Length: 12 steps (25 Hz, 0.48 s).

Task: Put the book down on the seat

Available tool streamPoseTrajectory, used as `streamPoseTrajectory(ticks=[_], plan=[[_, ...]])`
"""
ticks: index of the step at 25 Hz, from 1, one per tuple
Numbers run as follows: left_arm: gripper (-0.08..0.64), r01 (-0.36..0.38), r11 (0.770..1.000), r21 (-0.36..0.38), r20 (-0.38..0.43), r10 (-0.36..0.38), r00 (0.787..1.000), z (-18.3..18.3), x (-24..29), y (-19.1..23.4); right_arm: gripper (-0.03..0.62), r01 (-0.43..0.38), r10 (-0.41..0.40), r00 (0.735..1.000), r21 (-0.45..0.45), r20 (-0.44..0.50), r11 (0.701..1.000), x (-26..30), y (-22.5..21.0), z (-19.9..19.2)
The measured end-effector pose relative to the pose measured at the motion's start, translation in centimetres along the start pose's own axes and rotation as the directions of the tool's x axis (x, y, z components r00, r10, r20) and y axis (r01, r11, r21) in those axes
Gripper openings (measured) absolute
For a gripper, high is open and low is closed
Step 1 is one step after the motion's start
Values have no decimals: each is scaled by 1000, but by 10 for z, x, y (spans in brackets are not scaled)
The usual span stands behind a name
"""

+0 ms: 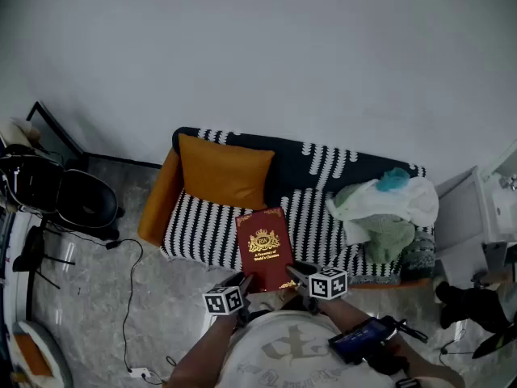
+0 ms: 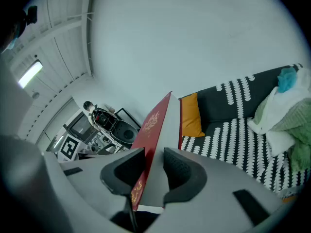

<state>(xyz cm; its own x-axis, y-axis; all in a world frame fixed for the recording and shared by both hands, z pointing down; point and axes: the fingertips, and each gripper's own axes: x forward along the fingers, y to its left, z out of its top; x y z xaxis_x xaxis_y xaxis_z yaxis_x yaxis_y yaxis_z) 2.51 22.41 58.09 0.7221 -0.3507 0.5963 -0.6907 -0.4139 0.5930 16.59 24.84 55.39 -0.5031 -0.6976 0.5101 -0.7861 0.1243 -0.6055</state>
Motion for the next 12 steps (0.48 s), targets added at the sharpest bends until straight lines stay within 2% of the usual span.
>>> streamPoseTrajectory(ticks=[12], plan=[[164,21,1000,-16,62,-20,998,7,-30,4,137,-58,63,997,-104,49,993,5,37,21]])
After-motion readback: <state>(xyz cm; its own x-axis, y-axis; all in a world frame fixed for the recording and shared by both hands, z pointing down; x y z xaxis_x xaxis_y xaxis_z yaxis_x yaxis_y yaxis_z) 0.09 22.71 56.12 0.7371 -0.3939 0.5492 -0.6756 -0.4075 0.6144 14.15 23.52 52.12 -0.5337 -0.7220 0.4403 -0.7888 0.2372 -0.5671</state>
